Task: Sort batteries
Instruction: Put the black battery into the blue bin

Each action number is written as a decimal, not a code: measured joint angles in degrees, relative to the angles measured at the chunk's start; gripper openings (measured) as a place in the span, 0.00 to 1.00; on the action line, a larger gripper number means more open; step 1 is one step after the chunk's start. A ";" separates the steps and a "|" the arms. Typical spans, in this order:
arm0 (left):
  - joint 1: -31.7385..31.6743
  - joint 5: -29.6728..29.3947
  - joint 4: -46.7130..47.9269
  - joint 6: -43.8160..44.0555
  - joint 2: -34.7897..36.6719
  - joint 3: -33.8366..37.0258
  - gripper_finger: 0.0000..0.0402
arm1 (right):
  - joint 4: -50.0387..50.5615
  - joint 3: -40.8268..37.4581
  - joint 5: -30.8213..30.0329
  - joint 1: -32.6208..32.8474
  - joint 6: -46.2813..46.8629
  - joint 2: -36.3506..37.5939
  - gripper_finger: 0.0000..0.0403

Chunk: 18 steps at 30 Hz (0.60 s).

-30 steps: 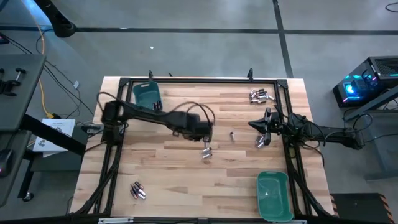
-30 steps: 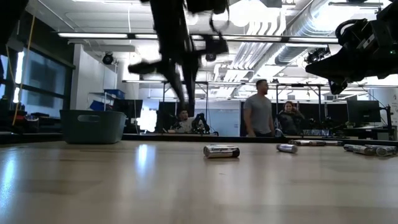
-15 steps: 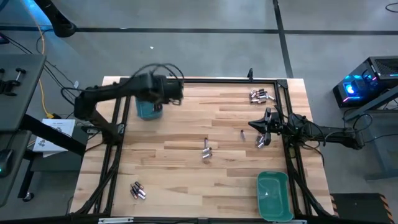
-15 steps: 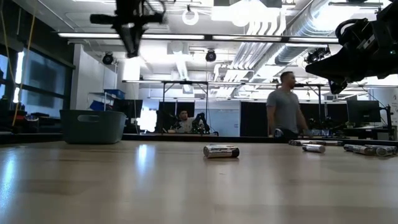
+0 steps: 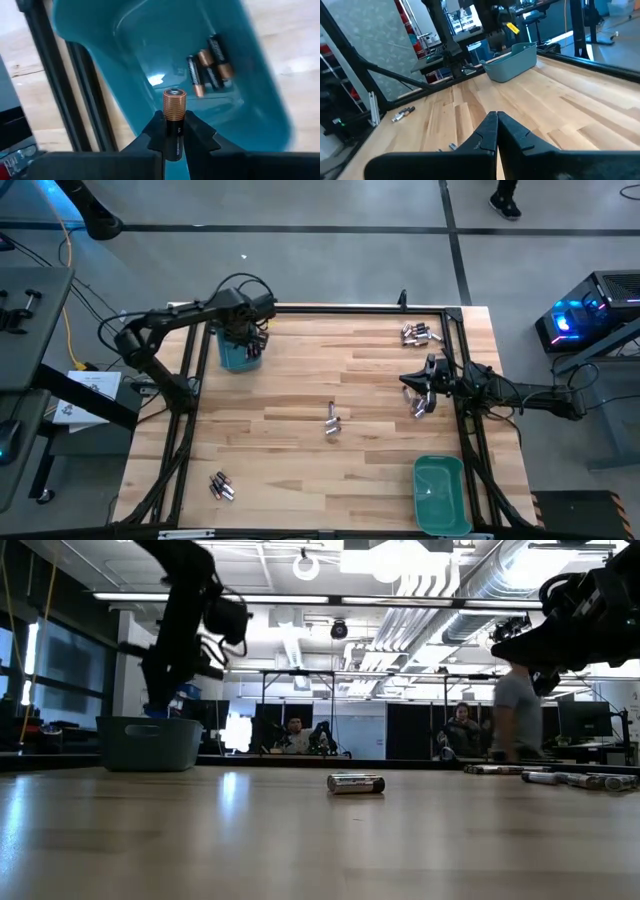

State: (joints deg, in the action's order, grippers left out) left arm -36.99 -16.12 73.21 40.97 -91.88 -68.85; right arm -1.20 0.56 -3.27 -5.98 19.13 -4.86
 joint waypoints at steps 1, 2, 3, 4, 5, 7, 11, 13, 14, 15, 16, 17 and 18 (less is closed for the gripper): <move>-0.74 0.52 -1.34 -0.65 0.00 1.26 0.08 | 0.00 0.01 0.00 0.00 0.46 0.00 0.00; -1.40 1.08 -2.65 -1.21 0.01 2.55 0.08 | 0.01 0.02 0.00 0.01 1.12 0.00 0.00; -2.04 1.47 -3.66 -1.81 0.02 3.75 0.08 | 0.01 0.02 0.00 -0.01 1.58 0.00 0.00; -2.59 1.97 -4.71 -2.47 0.00 4.94 0.08 | 0.01 0.02 0.00 -0.01 1.77 0.00 0.00; -3.11 2.38 -6.00 -3.02 0.00 6.02 0.08 | 0.00 0.01 0.00 0.00 1.83 0.00 0.00; -4.05 2.84 -8.79 -3.90 0.02 8.03 0.08 | 0.01 0.00 0.00 -0.01 1.82 0.00 0.00; -5.62 4.99 -13.54 -6.49 0.02 11.08 0.09 | -0.01 0.01 0.00 -0.01 1.84 0.00 0.00; -6.29 6.23 -15.58 -7.18 0.02 12.33 0.09 | -0.06 0.00 -0.02 0.01 1.84 0.00 0.00; -6.62 6.90 -16.18 -7.33 0.00 12.85 0.09 | -0.06 0.02 -0.02 -0.01 1.84 0.00 0.00; -6.80 7.27 -16.61 -7.38 0.00 13.22 0.09 | -0.08 0.02 -0.02 0.01 1.84 0.00 0.00; -6.95 7.34 -17.31 -7.32 0.00 13.50 0.09 | -0.08 0.01 -0.02 -0.01 1.86 0.00 0.00; -7.00 7.45 -17.70 -7.26 0.00 13.59 0.09 | -0.10 0.01 -0.02 0.00 1.93 0.00 0.00; -7.07 7.42 -17.70 -7.24 0.00 13.63 0.09 | -0.11 0.01 -0.02 -0.01 2.24 0.00 0.00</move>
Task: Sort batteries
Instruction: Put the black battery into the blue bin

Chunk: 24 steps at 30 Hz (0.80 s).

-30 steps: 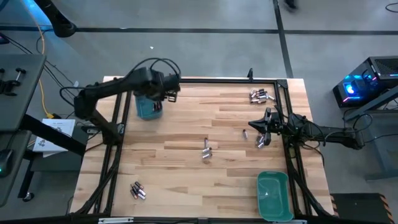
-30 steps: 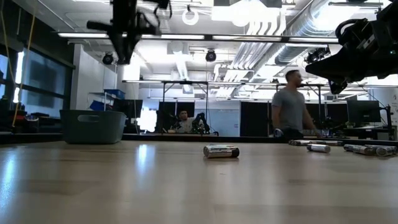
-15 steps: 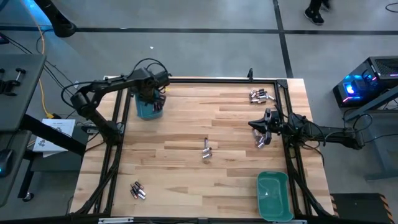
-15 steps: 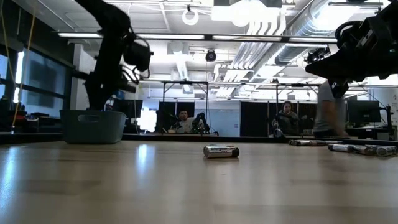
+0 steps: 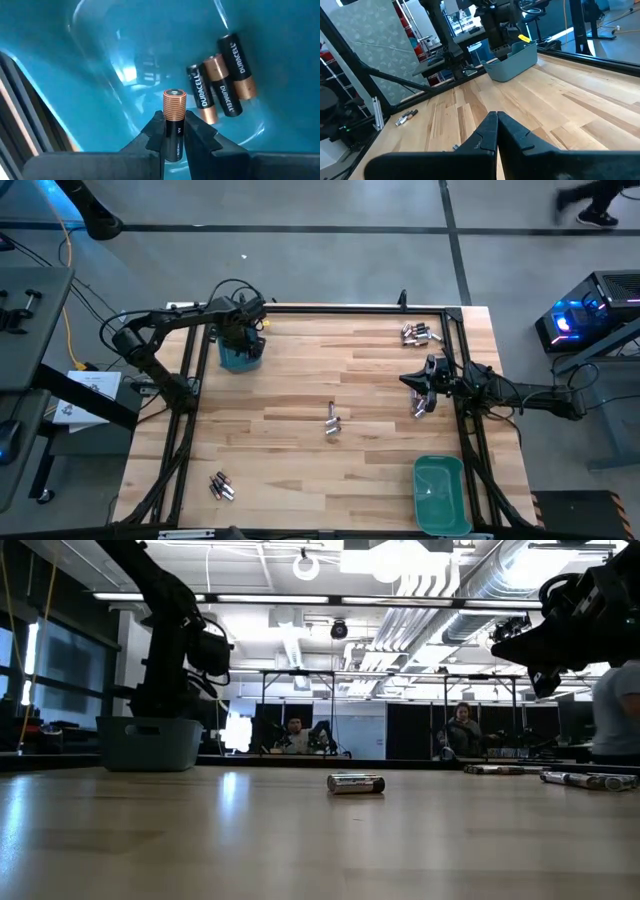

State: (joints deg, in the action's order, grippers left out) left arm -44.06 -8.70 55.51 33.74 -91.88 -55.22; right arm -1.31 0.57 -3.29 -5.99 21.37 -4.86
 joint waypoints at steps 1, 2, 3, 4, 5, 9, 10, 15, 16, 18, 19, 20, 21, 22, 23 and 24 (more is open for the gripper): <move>-0.08 -0.22 0.12 0.04 0.00 0.04 0.09 | -0.01 -0.01 -0.01 0.01 0.52 0.00 0.00; -0.08 -0.49 0.10 0.03 0.00 0.06 0.10 | -0.01 -0.01 -0.01 0.00 0.68 0.00 0.00; -0.08 -0.63 0.06 -0.11 0.00 0.06 0.10 | -0.01 0.00 -0.02 0.00 0.72 0.00 0.00; -0.08 -0.72 0.04 -0.42 0.00 0.06 0.12 | -0.01 -0.01 -0.02 -0.01 0.75 0.00 0.00; -0.08 -0.74 0.04 -0.93 0.00 0.06 0.13 | -0.03 -0.01 -0.02 0.01 0.89 0.00 0.00; -0.08 0.19 0.09 -3.18 0.00 0.06 0.24 | -0.04 -0.01 0.00 0.00 1.13 0.00 0.00; -0.14 0.59 0.10 -3.76 0.00 0.06 0.27 | -0.04 0.00 -0.01 0.00 1.13 0.00 0.00; -0.19 0.97 1.06 -4.83 0.00 -1.48 0.41 | -0.01 -0.01 0.00 -0.01 1.13 0.02 0.00; -0.19 1.01 1.79 -5.45 0.00 -2.37 0.43 | -0.01 0.01 -0.02 -0.01 1.13 0.02 0.00; -0.19 1.06 3.62 -6.89 0.00 -4.90 0.45 | -0.01 -0.01 0.00 0.00 1.12 0.02 0.00; -0.19 1.08 4.59 -7.69 0.03 -6.42 0.46 | -0.01 0.00 0.00 0.00 0.81 0.02 0.00; -0.19 1.06 5.29 -8.49 0.21 -8.00 0.46 | -0.01 -0.01 0.00 0.01 0.10 0.02 0.00; -0.16 0.99 5.96 -9.09 0.43 -9.74 0.47 | 0.01 -0.01 0.00 -0.01 -0.80 0.02 0.00; -0.08 0.90 6.60 -9.45 0.78 -11.54 0.47 | 0.01 0.01 0.00 0.00 -1.17 0.02 0.00; -0.02 0.90 7.20 -9.71 1.10 -13.47 0.47 | 0.01 0.01 0.00 0.01 -1.32 0.02 0.00; 0.03 0.88 7.76 -9.88 1.43 -15.35 0.47 | 0.01 -0.01 0.00 -0.01 -1.24 0.02 0.00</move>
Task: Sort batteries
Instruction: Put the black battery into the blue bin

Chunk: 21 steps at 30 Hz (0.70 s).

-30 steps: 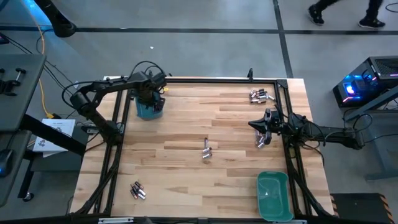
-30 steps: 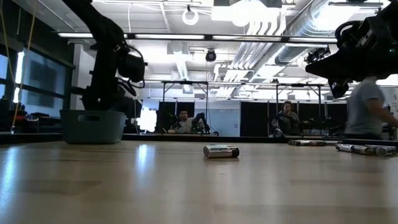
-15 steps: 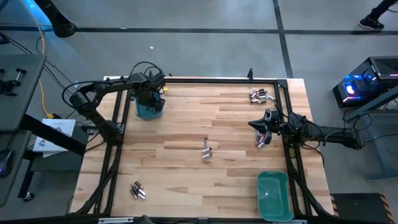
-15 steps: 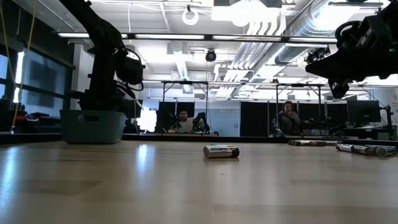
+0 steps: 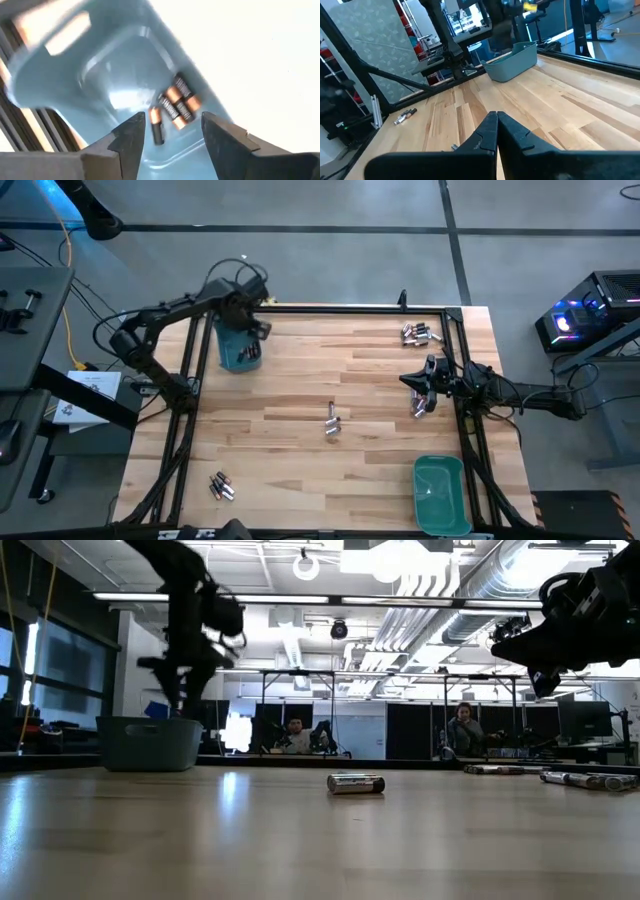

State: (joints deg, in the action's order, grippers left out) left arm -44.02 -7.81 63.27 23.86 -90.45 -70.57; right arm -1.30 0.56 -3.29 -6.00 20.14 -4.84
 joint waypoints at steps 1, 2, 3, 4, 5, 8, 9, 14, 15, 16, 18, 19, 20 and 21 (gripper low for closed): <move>0.19 -0.06 0.46 -0.01 0.40 -1.96 0.47 | 0.00 0.00 0.00 0.02 0.50 0.00 0.00; 0.43 -0.16 0.61 0.00 0.93 -3.85 0.47 | -0.07 0.01 0.00 0.02 0.59 0.00 0.00; 0.77 -0.20 0.61 0.02 1.55 -5.77 0.47 | -0.18 0.00 0.00 0.00 0.75 0.00 0.00; 1.22 -0.20 0.45 0.02 2.33 -7.69 0.47 | -0.25 0.00 0.01 0.02 2.10 0.00 0.00; 1.75 -0.20 0.25 0.04 3.09 -9.58 0.47 | -0.65 0.01 0.00 0.00 5.29 -0.01 0.00; 3.95 -0.36 -0.48 0.54 5.53 -14.53 0.47 | -3.14 0.00 -1.85 0.02 19.52 -0.02 0.00; 4.94 -0.73 -0.73 1.24 6.43 -15.76 0.47 | -4.31 0.00 -2.86 0.01 25.18 -0.02 0.00; 11.14 -4.35 -5.07 4.80 11.82 -17.82 0.47 | -6.86 0.00 -6.19 0.02 38.89 0.00 0.00; 12.49 -5.29 -6.02 5.72 12.71 -17.59 0.47 | -6.86 0.00 -7.88 0.02 38.96 -0.02 0.00; 13.79 -6.27 -6.70 6.60 13.55 -17.46 0.47 | -6.86 0.00 -9.51 0.02 39.74 -0.02 0.00; 16.02 -8.91 -6.81 8.27 14.47 -17.43 0.47 | -7.60 0.02 -11.62 0.00 41.14 -0.02 0.00; 17.07 -10.20 -6.81 8.88 14.68 -17.43 0.47 | -7.92 0.25 -11.65 0.00 41.15 -0.02 0.00; 18.00 -11.19 -6.83 9.45 14.70 -17.43 0.47 | -7.65 0.94 -11.17 0.00 41.04 -0.08 0.00; 18.77 -11.69 -6.88 9.96 14.68 -17.43 0.47 | -7.24 2.19 -10.75 0.00 40.43 -0.39 0.00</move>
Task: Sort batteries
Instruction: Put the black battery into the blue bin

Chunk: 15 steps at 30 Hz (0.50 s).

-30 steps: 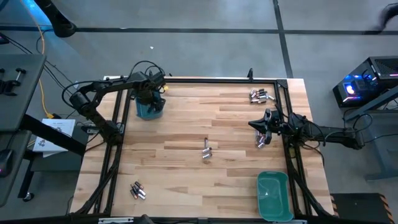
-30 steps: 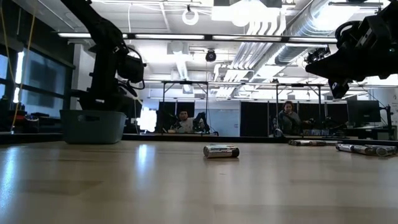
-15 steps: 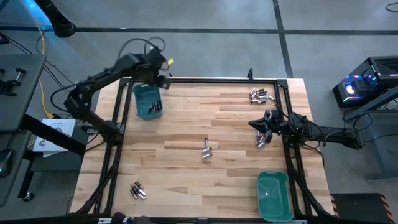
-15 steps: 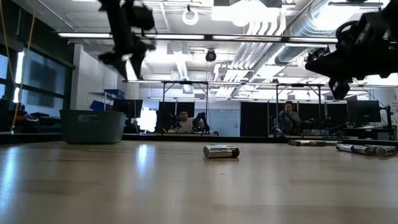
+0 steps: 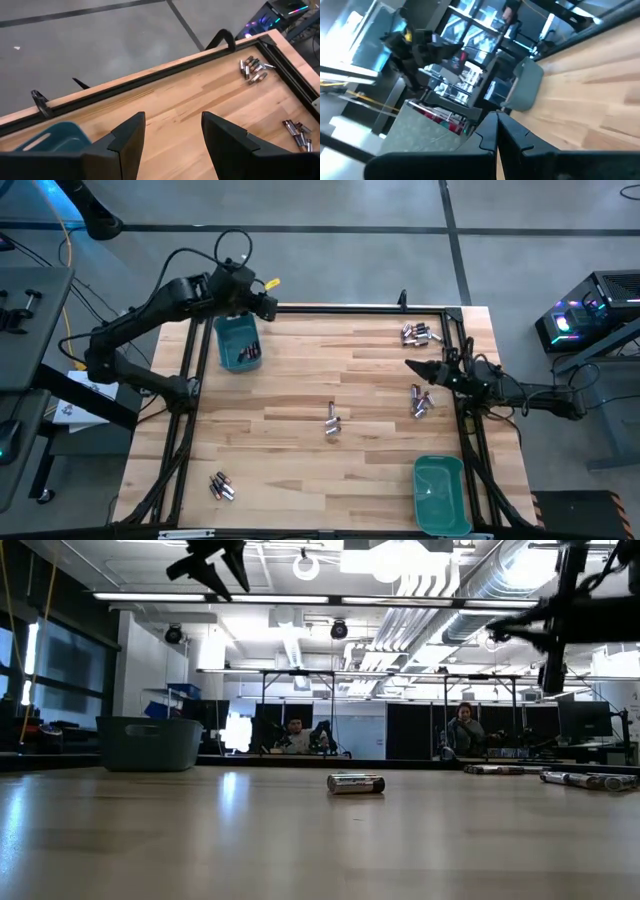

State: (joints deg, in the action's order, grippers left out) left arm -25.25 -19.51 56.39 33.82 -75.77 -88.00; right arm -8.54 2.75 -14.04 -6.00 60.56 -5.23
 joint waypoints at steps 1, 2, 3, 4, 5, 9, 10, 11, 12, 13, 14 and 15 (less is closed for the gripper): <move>0.51 -0.11 -0.13 0.18 -0.04 0.06 0.47 | 0.51 1.64 0.35 0.02 -0.96 -0.37 0.00; 0.88 -0.09 -0.24 0.17 -0.18 0.11 0.47 | 1.59 3.72 0.42 0.02 -2.49 -0.87 0.00; 1.32 -0.13 -0.54 -0.09 -0.41 0.11 0.47 | 3.48 6.19 0.42 0.02 -4.55 -1.77 0.00; 1.79 -0.16 -0.94 -0.64 -0.57 0.11 0.47 | 6.03 8.99 0.13 0.02 -6.86 -2.89 0.00; 2.09 -0.26 -1.10 -1.48 -0.68 0.11 0.47 | 9.68 12.00 -0.41 0.02 -8.79 -4.26 0.00; 2.86 -0.67 -3.57 -5.62 -0.74 0.11 0.47 | 26.56 24.93 -4.98 0.01 -10.97 -12.63 0.00; 2.92 -0.66 -3.97 -6.44 -0.74 0.11 0.47 | 30.33 27.93 -5.89 0.00 -11.37 -15.25 0.00; 2.92 -0.66 -4.22 -7.24 -0.74 0.11 0.47 | 33.70 30.79 -6.29 0.00 -11.70 -17.98 0.00; 2.95 -0.66 -4.21 -7.84 -0.76 0.11 0.47 | 37.70 33.56 -6.57 0.01 -11.80 -20.62 0.00; 3.15 -0.66 -3.96 -8.28 -0.76 0.11 0.47 | 42.12 36.21 -6.57 0.00 -11.48 -23.38 0.00; 3.32 -0.68 -3.66 -8.69 -0.76 0.11 0.47 | 46.04 38.73 -6.57 0.02 -10.17 -26.23 0.00; 3.44 -0.69 -3.45 -9.41 -0.76 0.11 0.47 | 50.28 41.40 -6.56 0.00 -8.05 -29.18 0.00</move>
State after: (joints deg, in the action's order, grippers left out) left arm -21.81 -20.20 52.95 24.41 -76.53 -87.90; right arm 41.74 44.15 -20.60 -6.00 52.51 -34.42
